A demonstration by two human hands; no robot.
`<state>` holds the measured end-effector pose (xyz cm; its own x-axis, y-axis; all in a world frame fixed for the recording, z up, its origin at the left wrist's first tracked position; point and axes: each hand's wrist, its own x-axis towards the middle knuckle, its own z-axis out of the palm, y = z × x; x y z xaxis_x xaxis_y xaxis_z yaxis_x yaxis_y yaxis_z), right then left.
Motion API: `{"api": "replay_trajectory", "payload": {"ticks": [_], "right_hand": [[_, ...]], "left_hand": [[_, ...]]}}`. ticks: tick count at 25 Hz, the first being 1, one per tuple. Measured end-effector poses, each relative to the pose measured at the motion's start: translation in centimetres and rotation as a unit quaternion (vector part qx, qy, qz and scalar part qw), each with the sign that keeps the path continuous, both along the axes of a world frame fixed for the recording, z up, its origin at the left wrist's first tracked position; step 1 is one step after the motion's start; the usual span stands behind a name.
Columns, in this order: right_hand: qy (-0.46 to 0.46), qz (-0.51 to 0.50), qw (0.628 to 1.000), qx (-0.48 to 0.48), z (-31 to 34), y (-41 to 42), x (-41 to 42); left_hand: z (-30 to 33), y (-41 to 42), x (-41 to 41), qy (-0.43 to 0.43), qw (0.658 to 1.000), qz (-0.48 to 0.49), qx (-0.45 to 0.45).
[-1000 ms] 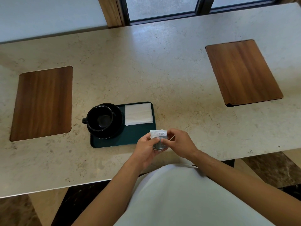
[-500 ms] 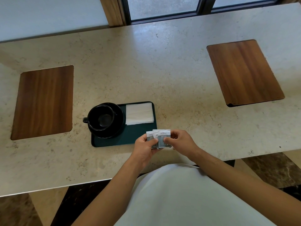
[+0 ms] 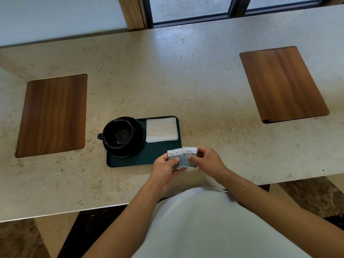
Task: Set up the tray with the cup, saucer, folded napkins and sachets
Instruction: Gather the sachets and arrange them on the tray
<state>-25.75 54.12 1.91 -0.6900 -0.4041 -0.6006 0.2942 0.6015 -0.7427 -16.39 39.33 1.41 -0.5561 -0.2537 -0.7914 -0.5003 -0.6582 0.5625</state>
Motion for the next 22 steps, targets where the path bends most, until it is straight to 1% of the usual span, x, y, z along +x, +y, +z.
{"api": "replay_trajectory", "payload": {"ticks": [7,10,12,15,18,20,22], "right_hand": [[-0.008,0.016,1.0,0.003,-0.1,-0.6,0.5],[0.018,0.047,0.999,0.013,0.0,-1.6,0.8],[0.017,0.054,0.998,0.01,0.0,-2.6,0.9],[-0.014,0.035,0.999,-0.001,-0.1,-3.9,0.8],[-0.03,0.012,0.999,-0.002,-0.1,-4.9,0.6],[-0.028,0.001,1.0,-0.004,0.0,-5.5,0.4],[-0.011,-0.013,1.0,0.008,0.1,-6.1,0.1]], "left_hand": [[0.2,-0.5,0.6,0.016,1.0,0.002,0.011],[0.2,-0.9,1.2,0.016,1.0,0.002,-0.014],[0.0,-1.5,1.4,0.009,0.999,0.016,-0.028],[-0.3,-2.7,1.6,-0.003,0.999,0.029,-0.039],[-0.5,-3.7,1.4,-0.013,0.998,0.017,-0.055],[-0.4,-4.1,1.1,-0.014,0.996,0.009,-0.082],[-0.3,-4.5,0.7,-0.01,0.987,-0.018,-0.157]]}}
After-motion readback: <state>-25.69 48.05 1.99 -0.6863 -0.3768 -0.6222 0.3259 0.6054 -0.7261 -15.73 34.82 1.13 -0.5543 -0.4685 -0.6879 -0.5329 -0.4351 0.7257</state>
